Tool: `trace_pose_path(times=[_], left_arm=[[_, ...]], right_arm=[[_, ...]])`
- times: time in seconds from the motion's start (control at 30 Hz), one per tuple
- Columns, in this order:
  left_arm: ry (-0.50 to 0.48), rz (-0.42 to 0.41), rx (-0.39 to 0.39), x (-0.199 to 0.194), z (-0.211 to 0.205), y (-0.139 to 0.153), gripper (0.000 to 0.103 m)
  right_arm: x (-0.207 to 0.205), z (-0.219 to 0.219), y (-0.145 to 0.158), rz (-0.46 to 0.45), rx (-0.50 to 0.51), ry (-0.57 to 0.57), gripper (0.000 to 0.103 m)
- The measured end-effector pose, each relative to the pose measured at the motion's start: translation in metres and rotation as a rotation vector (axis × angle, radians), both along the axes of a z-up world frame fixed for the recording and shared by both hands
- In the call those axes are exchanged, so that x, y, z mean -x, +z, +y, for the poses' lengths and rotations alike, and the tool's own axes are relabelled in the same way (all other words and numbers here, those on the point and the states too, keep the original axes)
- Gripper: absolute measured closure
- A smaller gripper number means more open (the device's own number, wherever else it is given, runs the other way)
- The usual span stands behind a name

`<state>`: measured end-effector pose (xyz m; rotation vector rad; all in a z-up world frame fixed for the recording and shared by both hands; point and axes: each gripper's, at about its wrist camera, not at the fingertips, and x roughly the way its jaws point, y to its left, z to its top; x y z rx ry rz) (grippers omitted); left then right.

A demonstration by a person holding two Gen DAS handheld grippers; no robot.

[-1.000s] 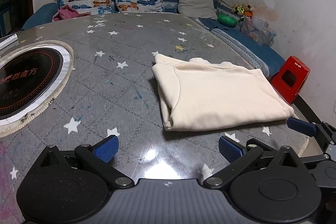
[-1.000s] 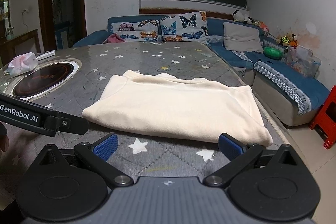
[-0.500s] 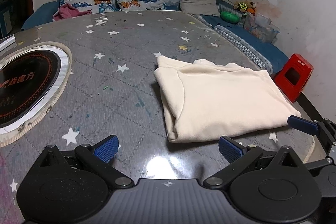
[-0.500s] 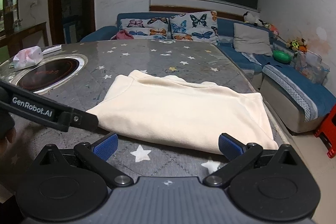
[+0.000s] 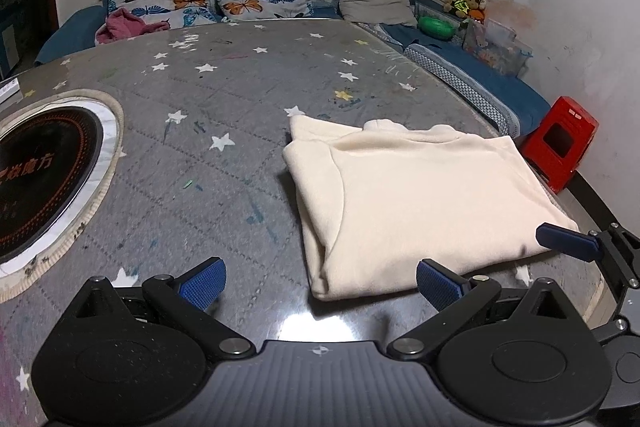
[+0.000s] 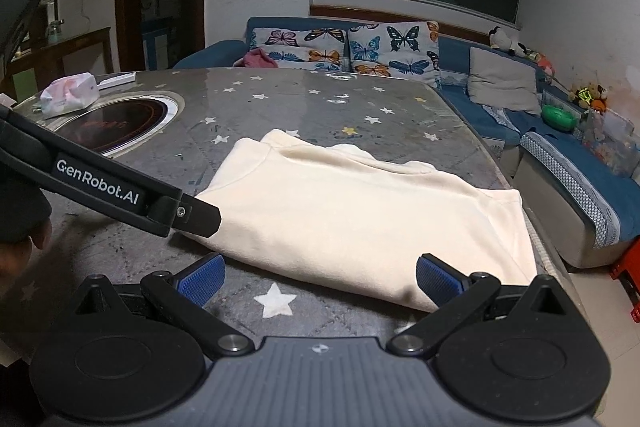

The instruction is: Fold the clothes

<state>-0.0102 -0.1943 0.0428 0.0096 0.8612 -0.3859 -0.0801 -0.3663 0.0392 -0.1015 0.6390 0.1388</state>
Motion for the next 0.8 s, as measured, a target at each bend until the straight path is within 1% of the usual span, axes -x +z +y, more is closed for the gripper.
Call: trace_pose_path(times=[0.23,0.33,0.47,0.63,0.73,0.8], left_arm=[[0.003,0.005,-0.012,-0.008,-0.004,-0.001,0.0],[0.004,0.004,-0.015,-0.01,-0.006,0.0,0.0],[0.005,0.007,-0.018,-0.014,-0.008,-0.001,0.0],[0.007,0.008,-0.022,-0.019,-0.008,-0.001,0.0],[0.009,0.01,-0.022,-0.022,-0.008,-0.002,0.0],[-0.002,-0.005,-0.025,-0.021,-0.009,-0.001,0.0]], right_arm=[[-0.006,-0.007,-0.002,0.008,-0.014,-0.004,0.002],[-0.009,-0.008,-0.002,0.011,-0.013,0.009,0.005],[-0.012,-0.008,-0.001,0.014,-0.014,0.034,0.006],[-0.014,-0.005,0.001,0.023,-0.019,0.087,0.012],[-0.014,0.0,0.002,0.022,-0.009,0.117,0.013],[-0.016,0.001,0.002,0.023,-0.008,0.114,0.013]])
